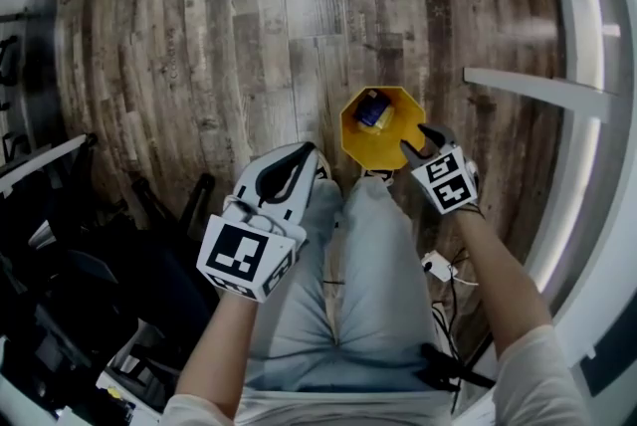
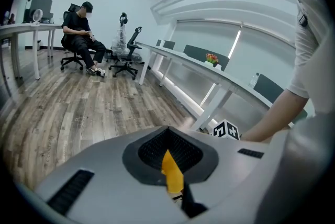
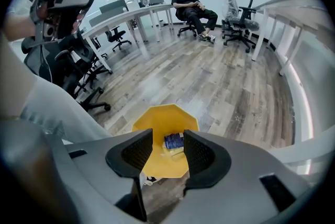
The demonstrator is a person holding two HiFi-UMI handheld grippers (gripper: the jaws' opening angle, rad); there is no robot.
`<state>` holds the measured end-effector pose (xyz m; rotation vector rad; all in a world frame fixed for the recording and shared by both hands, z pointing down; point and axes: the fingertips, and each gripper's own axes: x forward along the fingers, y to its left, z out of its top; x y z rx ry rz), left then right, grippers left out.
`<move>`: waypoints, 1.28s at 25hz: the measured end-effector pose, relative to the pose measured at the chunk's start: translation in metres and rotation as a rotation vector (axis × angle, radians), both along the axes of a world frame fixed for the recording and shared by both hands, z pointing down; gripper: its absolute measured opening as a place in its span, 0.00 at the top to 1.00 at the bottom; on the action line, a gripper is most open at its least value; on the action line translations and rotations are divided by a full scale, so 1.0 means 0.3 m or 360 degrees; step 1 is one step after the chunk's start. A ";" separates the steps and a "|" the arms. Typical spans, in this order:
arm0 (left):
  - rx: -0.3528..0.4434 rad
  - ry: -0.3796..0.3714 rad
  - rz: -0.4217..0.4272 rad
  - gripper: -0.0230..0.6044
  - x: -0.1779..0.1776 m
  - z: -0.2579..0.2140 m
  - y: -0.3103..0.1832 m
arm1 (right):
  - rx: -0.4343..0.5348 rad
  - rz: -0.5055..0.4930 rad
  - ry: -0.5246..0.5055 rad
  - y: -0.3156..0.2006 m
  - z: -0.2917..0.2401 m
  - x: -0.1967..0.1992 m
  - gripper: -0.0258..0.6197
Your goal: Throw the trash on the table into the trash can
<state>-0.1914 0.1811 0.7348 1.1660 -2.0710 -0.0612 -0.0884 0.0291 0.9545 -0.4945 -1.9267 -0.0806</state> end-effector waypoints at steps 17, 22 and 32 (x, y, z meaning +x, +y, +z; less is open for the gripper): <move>-0.0007 -0.0082 -0.0018 0.96 0.066 -0.748 0.028 | -0.0394 0.0034 -0.0478 0.067 -1.195 -0.163 0.89; 0.0009 -0.0099 0.0001 0.96 0.108 -0.895 0.011 | -0.0521 0.0153 -0.0621 0.073 -1.536 -0.146 0.89; 0.0173 -0.0281 0.0084 0.96 0.116 -1.147 -0.073 | -0.0687 0.0251 -0.0869 0.078 -1.897 -0.156 0.91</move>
